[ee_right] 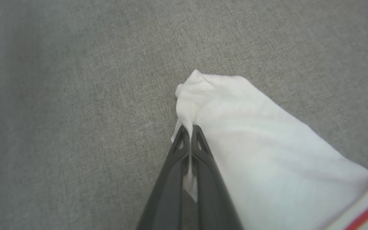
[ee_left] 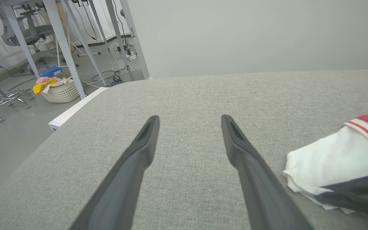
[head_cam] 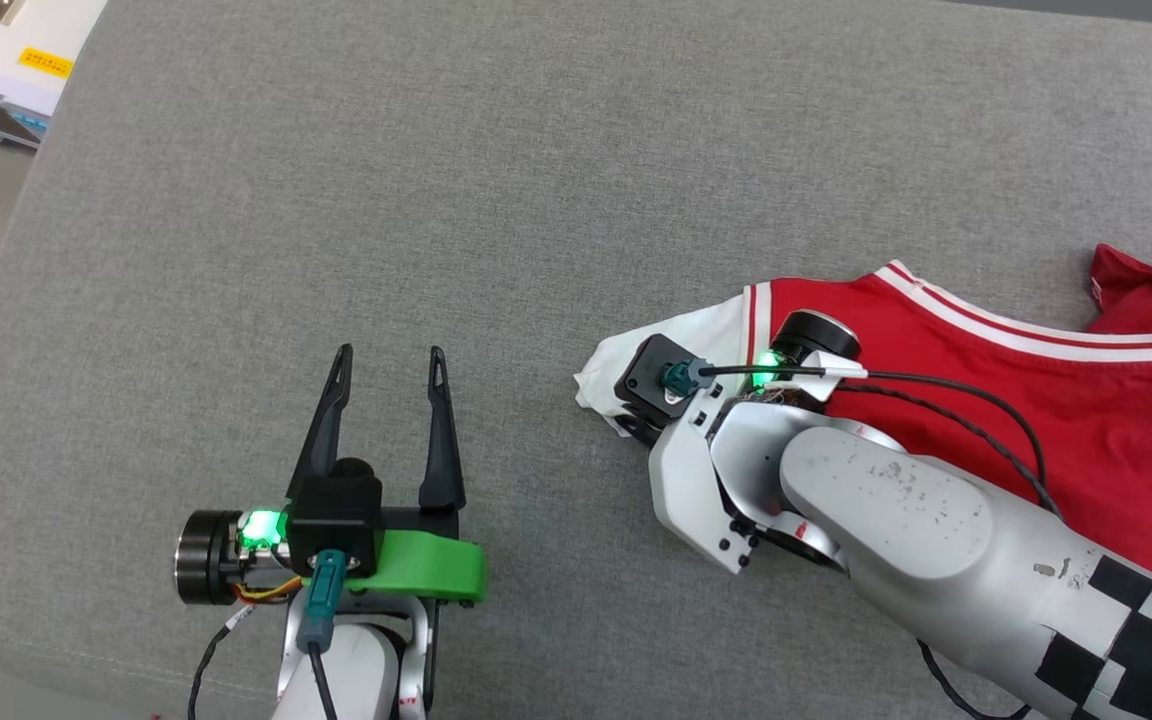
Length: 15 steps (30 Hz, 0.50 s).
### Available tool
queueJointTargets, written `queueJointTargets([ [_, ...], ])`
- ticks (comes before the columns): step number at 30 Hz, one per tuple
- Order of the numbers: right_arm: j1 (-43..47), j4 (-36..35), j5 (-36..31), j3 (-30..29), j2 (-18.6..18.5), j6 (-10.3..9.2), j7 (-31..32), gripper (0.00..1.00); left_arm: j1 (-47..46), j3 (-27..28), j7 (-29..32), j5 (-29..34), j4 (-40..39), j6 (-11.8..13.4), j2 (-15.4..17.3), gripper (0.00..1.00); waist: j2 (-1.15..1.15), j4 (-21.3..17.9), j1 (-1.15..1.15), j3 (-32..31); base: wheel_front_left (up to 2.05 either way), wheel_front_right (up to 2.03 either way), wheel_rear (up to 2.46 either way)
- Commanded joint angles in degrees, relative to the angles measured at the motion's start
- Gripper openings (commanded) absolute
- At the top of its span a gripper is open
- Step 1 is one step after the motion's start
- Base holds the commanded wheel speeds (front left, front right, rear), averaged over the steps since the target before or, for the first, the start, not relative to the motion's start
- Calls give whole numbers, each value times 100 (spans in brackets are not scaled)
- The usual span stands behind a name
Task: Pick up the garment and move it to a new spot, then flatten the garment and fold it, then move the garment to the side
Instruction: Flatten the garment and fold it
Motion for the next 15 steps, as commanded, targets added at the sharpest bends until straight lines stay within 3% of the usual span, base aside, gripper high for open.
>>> queueJointTargets([
  [1,120,107,62,146,31,18,49,0,-117,14,-33,-22,15,23,-26,100,0,-24,0,-15,0,0,0],
  [3,37,129,44,161,51,18,-162,24,-115,46,-33,-11,26,19,-26,100,0,-71,0,-58,0,0,0],
  [4,-26,139,5,164,55,18,-342,100,-109,59,-33,-3,34,11,-23,100,0,-90,0,-92,0,0,0],
  [9,-127,65,-54,-233,28,18,-1395,100,-33,114,-33,24,60,-17,11,100,0,-169,0,-341,0,0,0],
  [15,253,-309,-390,-1137,-217,18,-2349,100,140,202,-33,42,49,-45,111,100,0,-330,0,-686,0,0,0],
])
